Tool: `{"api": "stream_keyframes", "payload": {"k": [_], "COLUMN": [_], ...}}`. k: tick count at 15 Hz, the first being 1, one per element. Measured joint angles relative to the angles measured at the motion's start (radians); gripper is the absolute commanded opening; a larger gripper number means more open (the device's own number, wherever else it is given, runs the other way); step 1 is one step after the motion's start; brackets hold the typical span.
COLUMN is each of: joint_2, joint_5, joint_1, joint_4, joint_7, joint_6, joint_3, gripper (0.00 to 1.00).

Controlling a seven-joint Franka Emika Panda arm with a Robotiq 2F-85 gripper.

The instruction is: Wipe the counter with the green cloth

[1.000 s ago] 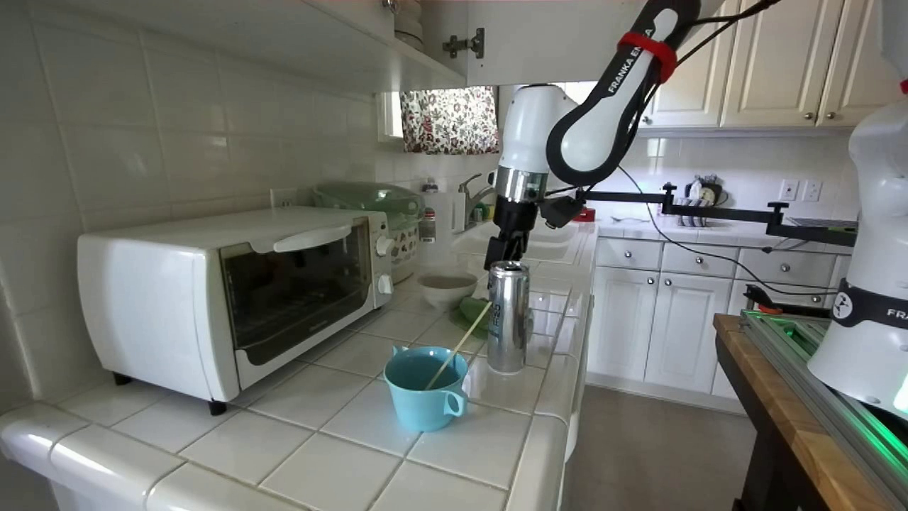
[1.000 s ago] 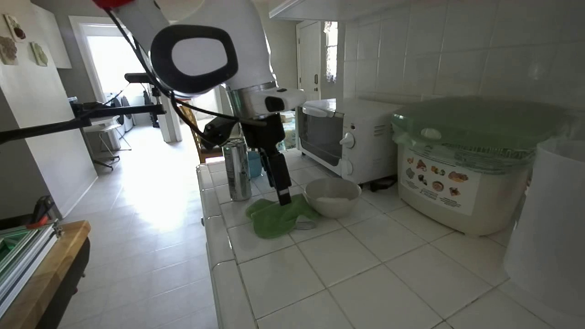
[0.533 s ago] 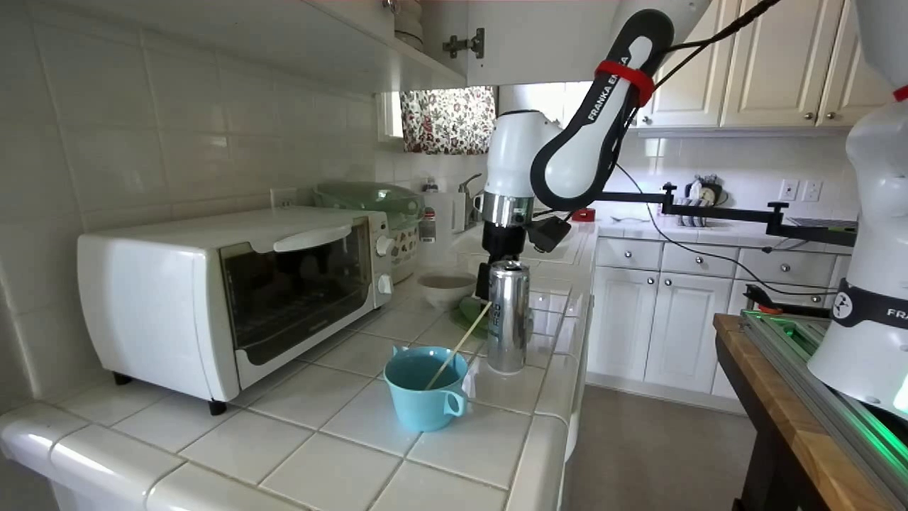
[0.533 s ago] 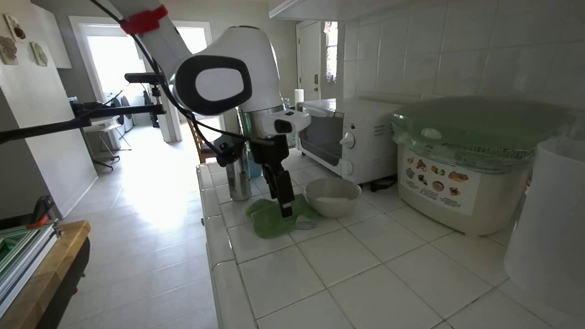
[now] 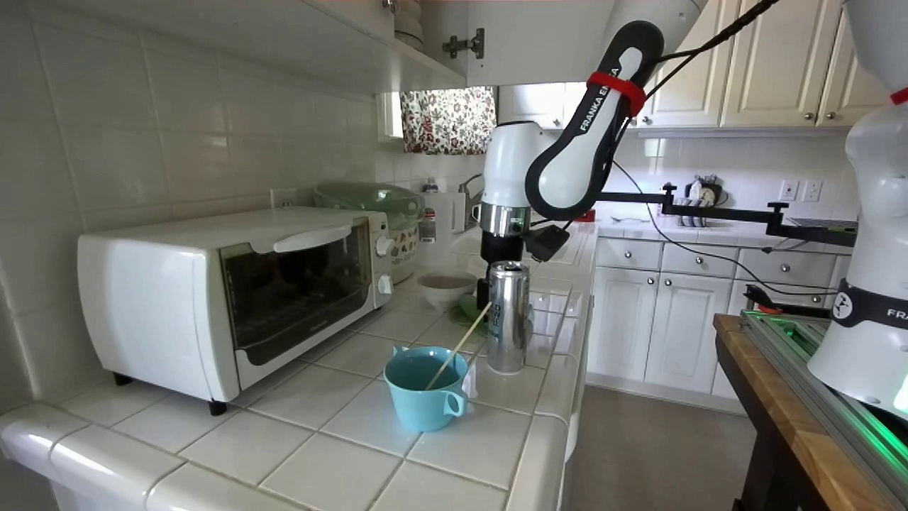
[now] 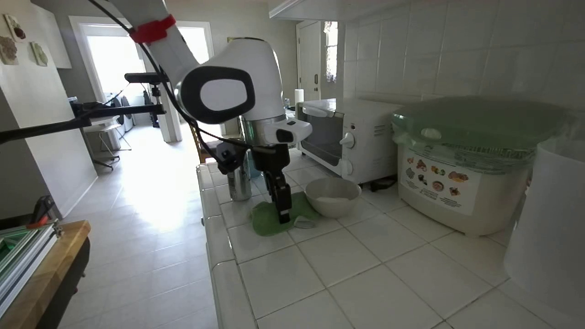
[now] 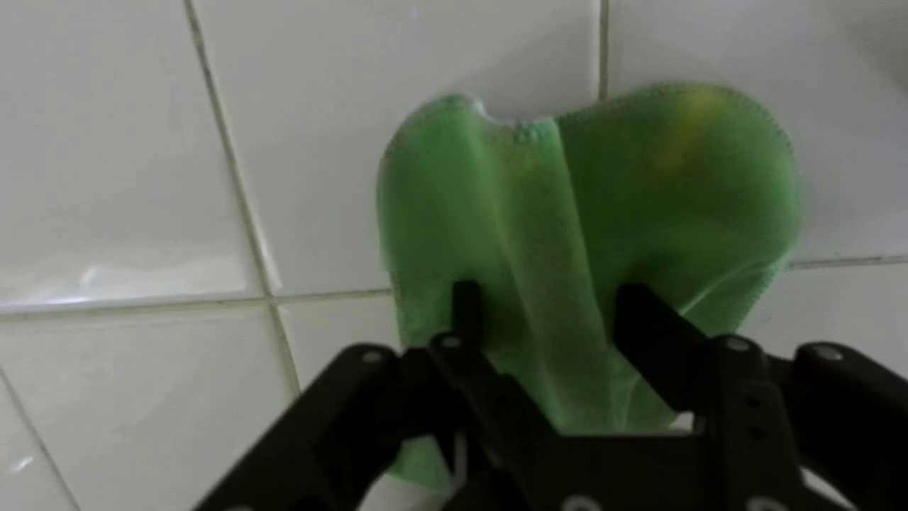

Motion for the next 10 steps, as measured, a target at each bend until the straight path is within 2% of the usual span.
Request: {"api": "stream_keyframes", "payload": {"k": [3, 10], "joint_2": [0.000, 0.002], "joint_5": [0.006, 0.010], "joint_1": [0.000, 0.000], "joint_4": [0.007, 0.007], "joint_7": [0.000, 0.000], "joint_6": [0.000, -0.001], "joint_3": [-0.004, -0.023], "gripper": [0.00, 0.02]}}
